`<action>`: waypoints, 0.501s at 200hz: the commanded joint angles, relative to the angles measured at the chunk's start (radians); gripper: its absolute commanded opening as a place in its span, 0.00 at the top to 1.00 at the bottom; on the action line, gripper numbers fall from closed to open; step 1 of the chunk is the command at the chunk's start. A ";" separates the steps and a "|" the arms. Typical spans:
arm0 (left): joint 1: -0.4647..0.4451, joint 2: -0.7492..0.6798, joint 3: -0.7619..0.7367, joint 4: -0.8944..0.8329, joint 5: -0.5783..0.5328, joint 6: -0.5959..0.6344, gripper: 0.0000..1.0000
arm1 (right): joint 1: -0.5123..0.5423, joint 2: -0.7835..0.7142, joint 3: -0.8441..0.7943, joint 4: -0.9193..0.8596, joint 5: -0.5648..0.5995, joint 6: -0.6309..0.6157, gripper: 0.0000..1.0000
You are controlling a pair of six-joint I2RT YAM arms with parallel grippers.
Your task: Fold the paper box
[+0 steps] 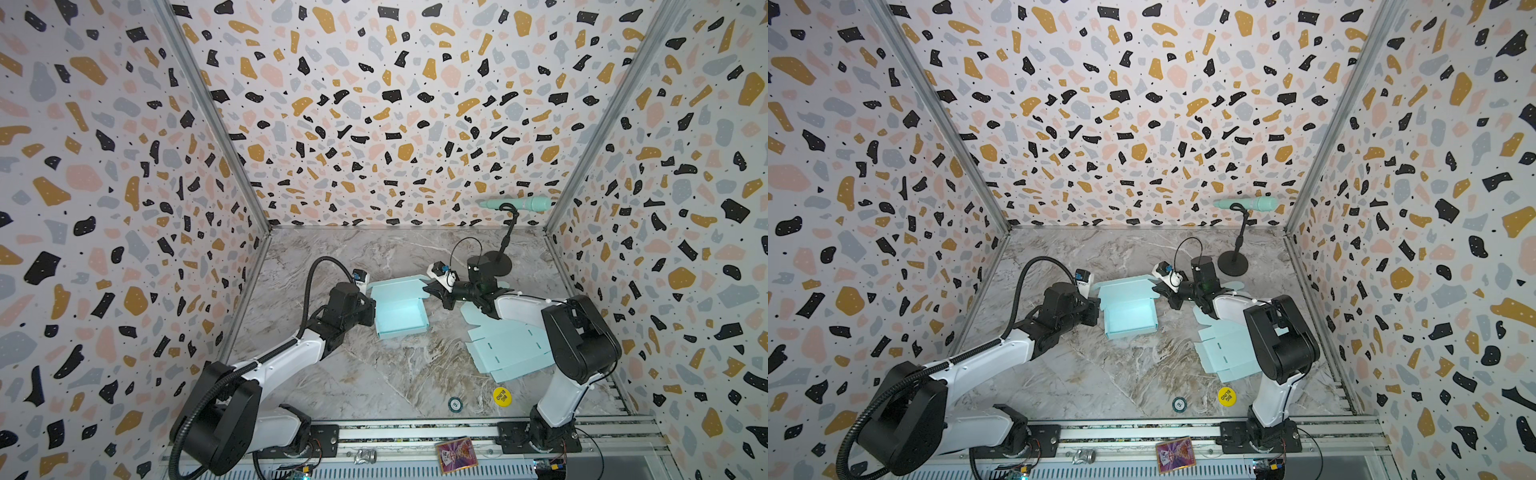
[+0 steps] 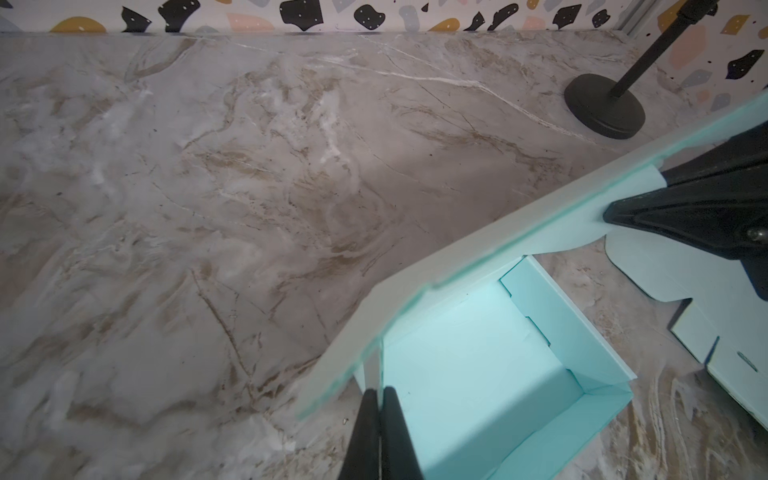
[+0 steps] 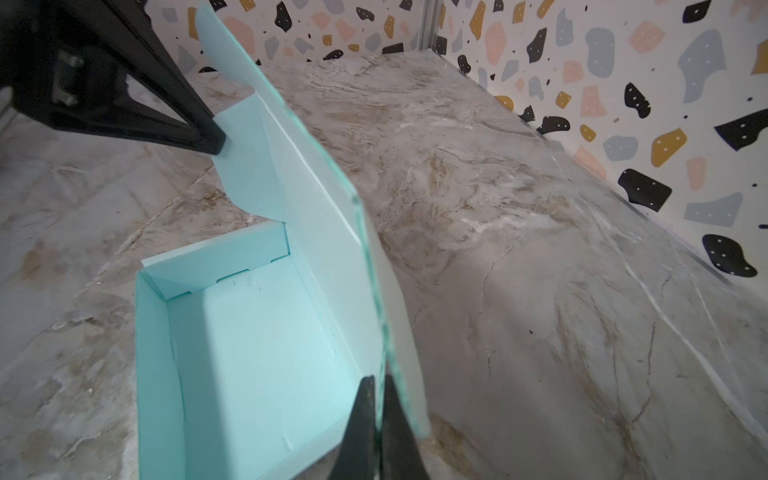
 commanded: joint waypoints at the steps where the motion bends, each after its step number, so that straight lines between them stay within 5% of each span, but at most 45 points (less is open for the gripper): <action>1: -0.019 -0.005 -0.008 0.096 0.022 -0.024 1.00 | 0.089 -0.031 -0.005 -0.008 0.114 0.059 1.00; 50: -0.019 -0.009 -0.039 0.160 -0.010 -0.070 1.00 | 0.180 -0.055 0.000 -0.028 0.315 0.132 0.96; 100: -0.027 -0.051 -0.081 0.183 -0.031 -0.094 1.00 | 0.224 -0.038 0.013 -0.005 0.322 0.234 0.94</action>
